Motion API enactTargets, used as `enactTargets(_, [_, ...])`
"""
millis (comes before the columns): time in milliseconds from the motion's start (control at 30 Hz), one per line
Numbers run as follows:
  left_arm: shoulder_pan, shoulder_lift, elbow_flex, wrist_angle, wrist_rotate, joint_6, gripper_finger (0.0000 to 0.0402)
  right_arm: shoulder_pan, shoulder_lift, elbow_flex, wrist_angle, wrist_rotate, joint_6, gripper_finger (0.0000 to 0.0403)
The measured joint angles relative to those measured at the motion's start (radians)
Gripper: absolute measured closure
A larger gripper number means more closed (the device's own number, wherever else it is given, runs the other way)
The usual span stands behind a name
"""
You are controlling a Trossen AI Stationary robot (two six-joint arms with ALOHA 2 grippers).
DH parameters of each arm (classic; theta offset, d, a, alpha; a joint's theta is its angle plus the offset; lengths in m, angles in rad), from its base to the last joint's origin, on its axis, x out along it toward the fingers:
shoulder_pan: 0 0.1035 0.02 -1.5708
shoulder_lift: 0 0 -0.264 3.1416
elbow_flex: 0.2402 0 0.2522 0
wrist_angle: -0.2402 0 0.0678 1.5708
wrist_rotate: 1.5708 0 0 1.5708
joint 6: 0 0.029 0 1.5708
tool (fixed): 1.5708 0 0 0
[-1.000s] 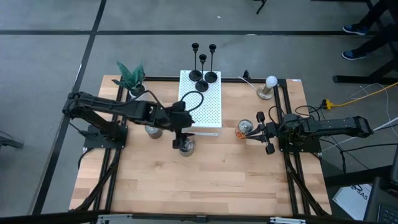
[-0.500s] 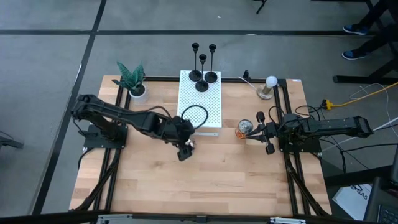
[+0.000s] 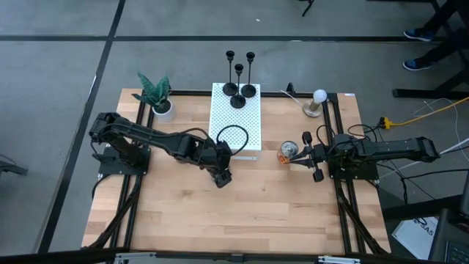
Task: Pick & Place candle stick holders
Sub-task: Put the brown scented candle on the shelf
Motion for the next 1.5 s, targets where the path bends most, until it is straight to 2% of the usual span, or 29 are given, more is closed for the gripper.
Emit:
enactTargets(267, [0.000, 0.010, -0.010, -0.020, 0.014, 0.030, 0.0042, 0.000, 0.000, 0.000, 0.000, 0.000, 0.000, 0.0363])
enactTargets(467, [0.000, 0.054, -0.010, -0.013, 0.008, 0.191, 0.0042, 0.000, 0.000, 0.000, 0.000, 0.000, 0.000, 0.0363])
enactTargets(733, [0.001, 0.114, -0.010, -0.030, 0.006, 0.269, 0.0042, 0.000, 0.000, 0.000, 0.000, 0.000, 0.000, 0.0363])
enactTargets(1100, [0.007, 0.125, -0.011, -0.099, 0.010, 0.267, 0.0042, 0.000, 0.000, 0.000, 0.000, 0.000, 0.000, 0.0363])
enactTargets(1500, [0.048, 0.152, -0.007, -0.108, 0.081, 0.218, 0.0042, 0.000, 0.000, 0.000, 0.000, 0.000, 0.000, 0.0363])
